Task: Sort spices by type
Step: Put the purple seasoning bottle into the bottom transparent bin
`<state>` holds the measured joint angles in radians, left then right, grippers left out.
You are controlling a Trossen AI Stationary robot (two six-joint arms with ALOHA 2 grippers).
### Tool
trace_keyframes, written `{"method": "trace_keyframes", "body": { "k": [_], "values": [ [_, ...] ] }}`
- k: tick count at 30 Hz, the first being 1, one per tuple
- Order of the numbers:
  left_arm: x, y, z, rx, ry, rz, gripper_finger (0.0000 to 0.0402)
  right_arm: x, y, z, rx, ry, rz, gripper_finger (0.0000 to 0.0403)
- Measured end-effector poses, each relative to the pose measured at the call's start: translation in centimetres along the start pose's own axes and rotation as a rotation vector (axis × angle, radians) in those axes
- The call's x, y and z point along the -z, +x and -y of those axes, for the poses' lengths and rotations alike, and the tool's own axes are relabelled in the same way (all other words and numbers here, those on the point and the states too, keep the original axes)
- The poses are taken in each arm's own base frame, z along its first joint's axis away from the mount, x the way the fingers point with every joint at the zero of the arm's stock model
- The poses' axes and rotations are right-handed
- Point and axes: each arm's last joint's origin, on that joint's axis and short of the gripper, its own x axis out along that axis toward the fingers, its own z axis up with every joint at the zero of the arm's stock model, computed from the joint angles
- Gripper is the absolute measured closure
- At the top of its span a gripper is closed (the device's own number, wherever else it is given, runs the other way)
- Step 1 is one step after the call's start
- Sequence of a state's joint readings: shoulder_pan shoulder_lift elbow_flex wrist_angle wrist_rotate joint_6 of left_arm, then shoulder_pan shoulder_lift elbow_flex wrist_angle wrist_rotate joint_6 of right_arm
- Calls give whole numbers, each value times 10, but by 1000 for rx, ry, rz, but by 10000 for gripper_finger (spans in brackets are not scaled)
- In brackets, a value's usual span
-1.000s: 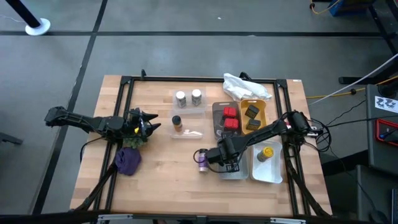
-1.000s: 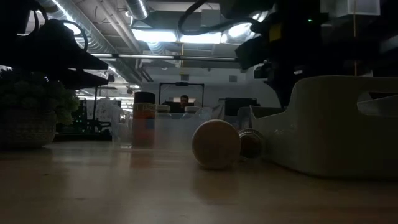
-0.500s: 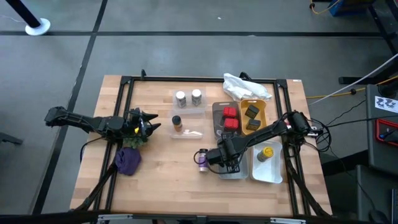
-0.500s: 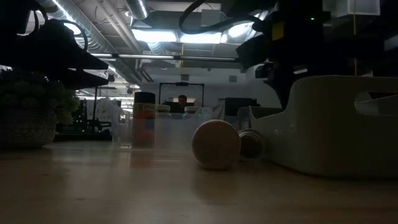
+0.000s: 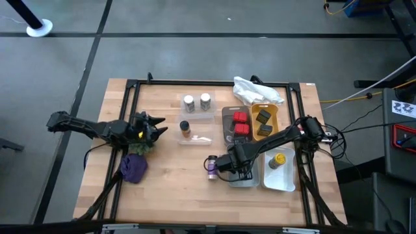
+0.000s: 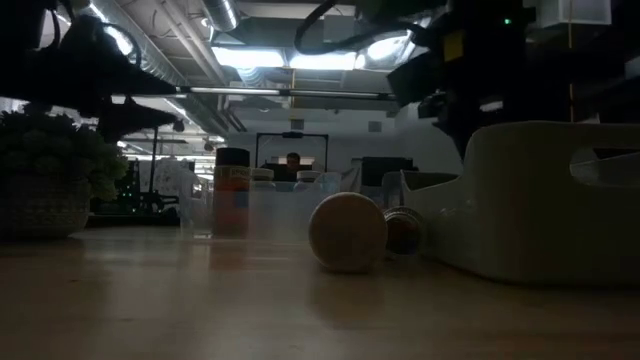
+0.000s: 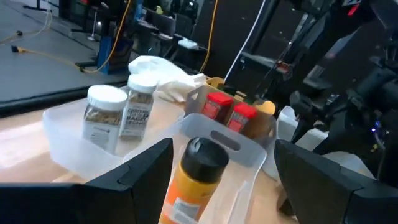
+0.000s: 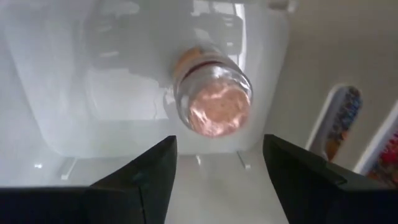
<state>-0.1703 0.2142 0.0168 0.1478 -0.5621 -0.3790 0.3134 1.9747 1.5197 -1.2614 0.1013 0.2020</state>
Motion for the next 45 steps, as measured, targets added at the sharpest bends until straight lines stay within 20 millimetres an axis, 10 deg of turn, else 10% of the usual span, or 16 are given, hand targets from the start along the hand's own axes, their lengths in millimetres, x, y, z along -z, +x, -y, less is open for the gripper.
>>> {"method": "trace_keyframes", "body": {
  "k": [12,25,36,45],
  "values": [
    [-49,2,23,71,-24,61,137,-2,-31,3,16,12,27,164],
    [-85,58,90,39,-87,-187,137,30,-82,19,112,34,182,164],
    [-87,103,139,-154,-233,-530,137,74,-126,35,204,-18,310,164],
    [-49,127,160,-253,-494,-808,137,112,-158,50,328,-30,451,164]
  ]
}}
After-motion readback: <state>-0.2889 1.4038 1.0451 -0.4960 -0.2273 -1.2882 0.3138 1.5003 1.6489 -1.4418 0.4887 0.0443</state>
